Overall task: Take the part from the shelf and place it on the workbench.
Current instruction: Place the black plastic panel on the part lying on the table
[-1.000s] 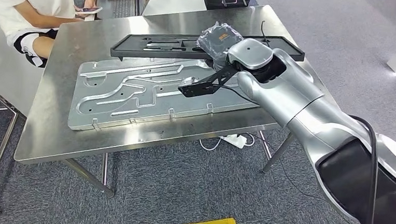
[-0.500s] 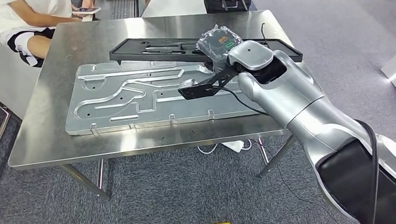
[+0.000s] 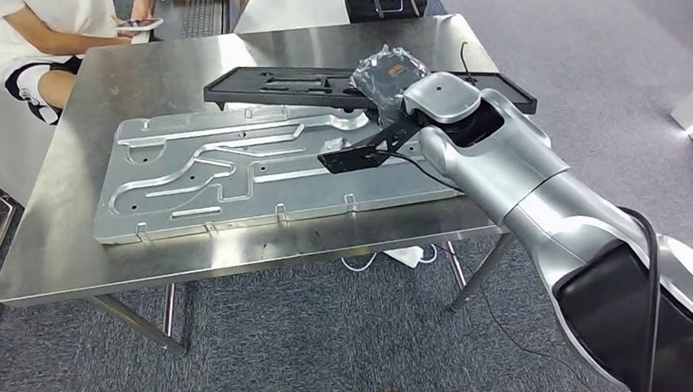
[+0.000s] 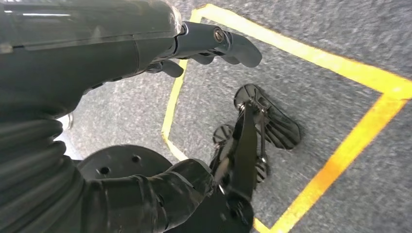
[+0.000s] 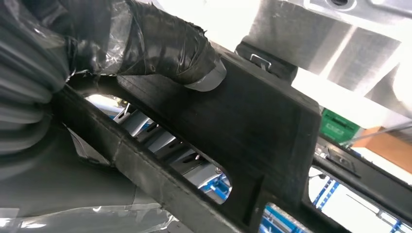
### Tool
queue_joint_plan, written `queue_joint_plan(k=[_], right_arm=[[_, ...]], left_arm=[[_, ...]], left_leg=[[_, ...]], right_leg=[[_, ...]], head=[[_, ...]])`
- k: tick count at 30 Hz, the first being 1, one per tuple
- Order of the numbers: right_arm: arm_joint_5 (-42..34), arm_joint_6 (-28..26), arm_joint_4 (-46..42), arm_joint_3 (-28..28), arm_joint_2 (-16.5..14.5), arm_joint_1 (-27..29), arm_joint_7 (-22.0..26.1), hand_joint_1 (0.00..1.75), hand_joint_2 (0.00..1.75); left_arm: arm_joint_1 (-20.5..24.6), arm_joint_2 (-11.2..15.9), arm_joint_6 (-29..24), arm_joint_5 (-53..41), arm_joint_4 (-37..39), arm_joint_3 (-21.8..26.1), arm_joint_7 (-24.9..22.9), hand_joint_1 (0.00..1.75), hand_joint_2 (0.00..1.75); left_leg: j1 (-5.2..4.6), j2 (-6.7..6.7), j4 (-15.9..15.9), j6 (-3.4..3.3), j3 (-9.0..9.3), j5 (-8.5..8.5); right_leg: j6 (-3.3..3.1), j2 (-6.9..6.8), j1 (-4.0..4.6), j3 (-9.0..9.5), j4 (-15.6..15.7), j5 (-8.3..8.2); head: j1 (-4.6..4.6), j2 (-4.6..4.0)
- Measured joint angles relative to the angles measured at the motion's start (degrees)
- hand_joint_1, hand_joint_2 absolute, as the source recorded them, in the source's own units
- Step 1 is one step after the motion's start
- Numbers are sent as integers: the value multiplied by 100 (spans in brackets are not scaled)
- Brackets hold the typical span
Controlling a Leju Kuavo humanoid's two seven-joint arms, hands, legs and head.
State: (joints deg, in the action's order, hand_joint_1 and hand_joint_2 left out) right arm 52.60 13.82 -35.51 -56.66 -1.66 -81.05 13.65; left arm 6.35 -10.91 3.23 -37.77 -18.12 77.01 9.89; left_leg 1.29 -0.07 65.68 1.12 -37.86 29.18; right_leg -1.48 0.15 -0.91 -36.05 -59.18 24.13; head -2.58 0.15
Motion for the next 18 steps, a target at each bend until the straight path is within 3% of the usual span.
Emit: queue_joint_plan(k=[2, 3, 4, 6, 8, 9, 11, 13, 14, 16, 18], right_arm=[[13, -5, 30, -22, -53, 17, 6, 175, 175], [19, -8, 43, -45, -78, 29, 12, 175, 175], [24, -10, 56, -68, -101, 37, 19, 175, 175], [24, -12, 72, -95, -127, 37, 26, 175, 175], [23, -12, 89, -98, -130, 20, 27, 175, 175], [23, -12, 99, -98, -128, 15, 27, 175, 175], [23, -12, 114, -99, -130, 9, 32, 175, 175], [22, -11, 119, -100, -134, 3, 39, 175, 175], [19, -9, 121, -100, -127, -2, 40, 175, 175], [10, -3, 128, -106, -110, 3, 42, 175, 175], [1, 4, 139, -139, -91, 32, 44, 175, 175]], left_arm=[[-3, 0, 1, 22, 0, 0, -4, 0, 175], [-3, 0, 2, 38, 0, 0, -10, 0, 175], [-1, 0, 2, 54, 0, 0, -22, 0, 175], [1, 2, -6, 70, 0, 1, -55, 0, 175], [6, 3, -15, 79, 0, 1, -82, 0, 175], [8, 3, -17, 81, 0, 1, -89, 0, 175], [9, 2, -18, 83, 0, 0, -95, 0, 175], [0, -1, -24, 83, 1, 1, -97, 0, 175], [-2, -2, -32, 81, 2, 1, -97, 0, 175], [2, 1, -51, 68, 6, -1, -95, 0, 175], [6, 13, -65, 47, 20, -3, -91, 0, 175]], left_leg=[[0, 0, 728, 17, -380, 263], [0, 1, 884, 14, -483, 260], [-2, 7, 817, 2, -478, 146], [-17, 98, 130, -52, -179, -261], [-72, 251, -507, -112, 123, -487], [-96, 287, -640, -135, 180, -502], [-102, 209, -677, -172, 183, -502], [-68, 120, -726, -225, 207, -529], [-50, 83, -749, -255, 222, -542], [-43, -4, -761, -291, 230, -547], [-45, -110, -749, -300, 232, -540]], right_leg=[[-34, -14, 24, 5, -4, 17], [-41, -29, 37, 10, -9, 27], [-44, -48, 47, 19, -17, 40], [-33, -99, 61, 55, -32, 79], [5, -164, 95, 79, -49, 119], [27, -203, 111, 85, -50, 131], [70, -299, 127, 101, -36, 144], [121, -276, 115, 74, -145, 249], [145, -211, 105, -13, -349, 379], [176, -73, 77, -349, -1057, 731], [196, -38, 59, -650, -1629, 884]], head=[[-1, 1], [0, 1], [-1, 1], [-1, 1], [1, 1], [2, 1], [3, 1], [4, 1], [5, 1], [7, 1], [6, 1]])
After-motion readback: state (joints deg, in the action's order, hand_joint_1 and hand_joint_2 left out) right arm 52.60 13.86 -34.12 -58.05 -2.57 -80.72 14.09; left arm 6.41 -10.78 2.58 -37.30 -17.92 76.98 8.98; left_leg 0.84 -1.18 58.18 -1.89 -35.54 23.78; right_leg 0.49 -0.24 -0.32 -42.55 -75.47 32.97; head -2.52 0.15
